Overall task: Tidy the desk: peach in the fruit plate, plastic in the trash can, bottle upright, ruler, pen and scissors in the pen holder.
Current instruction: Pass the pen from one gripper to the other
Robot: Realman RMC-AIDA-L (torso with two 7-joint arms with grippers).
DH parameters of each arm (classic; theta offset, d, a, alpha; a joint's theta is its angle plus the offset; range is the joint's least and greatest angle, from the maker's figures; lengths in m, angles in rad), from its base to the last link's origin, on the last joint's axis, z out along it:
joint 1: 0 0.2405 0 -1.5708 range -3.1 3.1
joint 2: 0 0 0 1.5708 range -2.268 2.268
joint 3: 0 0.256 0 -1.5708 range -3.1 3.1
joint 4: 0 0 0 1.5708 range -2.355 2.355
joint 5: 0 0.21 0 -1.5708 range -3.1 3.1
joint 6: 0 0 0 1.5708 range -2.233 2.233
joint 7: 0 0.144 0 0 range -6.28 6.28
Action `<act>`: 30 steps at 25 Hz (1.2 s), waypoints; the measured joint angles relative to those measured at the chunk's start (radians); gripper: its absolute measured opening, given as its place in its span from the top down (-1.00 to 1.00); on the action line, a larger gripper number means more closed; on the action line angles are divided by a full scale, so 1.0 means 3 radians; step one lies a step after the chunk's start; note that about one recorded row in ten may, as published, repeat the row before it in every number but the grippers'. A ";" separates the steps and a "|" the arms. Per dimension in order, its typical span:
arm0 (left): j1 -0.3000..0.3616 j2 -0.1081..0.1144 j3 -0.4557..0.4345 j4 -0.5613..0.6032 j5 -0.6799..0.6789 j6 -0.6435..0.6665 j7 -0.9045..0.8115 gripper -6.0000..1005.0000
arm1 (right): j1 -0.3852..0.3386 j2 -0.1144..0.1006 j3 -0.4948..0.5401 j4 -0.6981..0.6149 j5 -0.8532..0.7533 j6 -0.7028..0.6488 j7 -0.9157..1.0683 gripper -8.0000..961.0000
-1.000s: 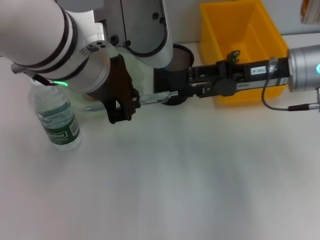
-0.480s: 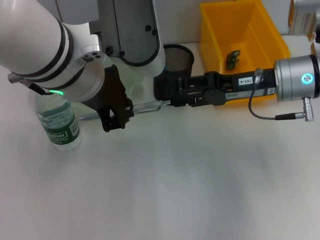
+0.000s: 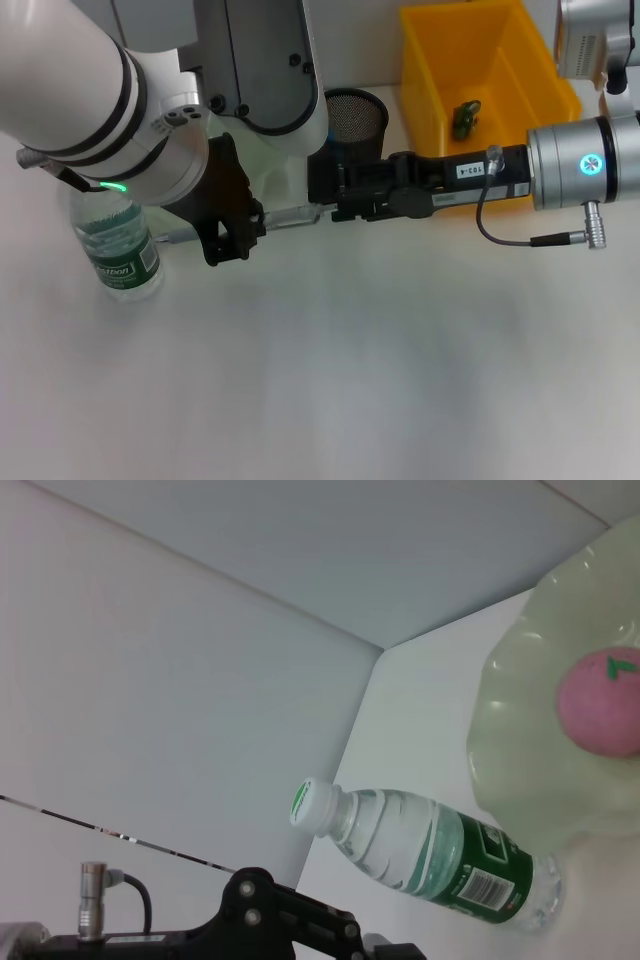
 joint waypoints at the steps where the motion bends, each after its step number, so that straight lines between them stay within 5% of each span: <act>1: -0.0001 0.0000 0.0000 -0.0003 0.0000 -0.0001 0.0000 0.70 | 0.0000 0.0003 0.0000 0.0001 0.0000 0.0000 -0.0001 -0.47; 27: -0.0007 0.0014 -0.0024 -0.0006 -0.0002 0.0017 0.0038 0.70 | 0.0017 0.0052 -0.0047 0.0026 0.0002 0.0028 -0.0014 -0.40; 30: -0.0006 0.0017 -0.0025 -0.0001 -0.0008 0.0021 0.0039 0.70 | 0.0012 0.0051 -0.0047 0.0027 0.0003 0.0038 -0.0015 -0.18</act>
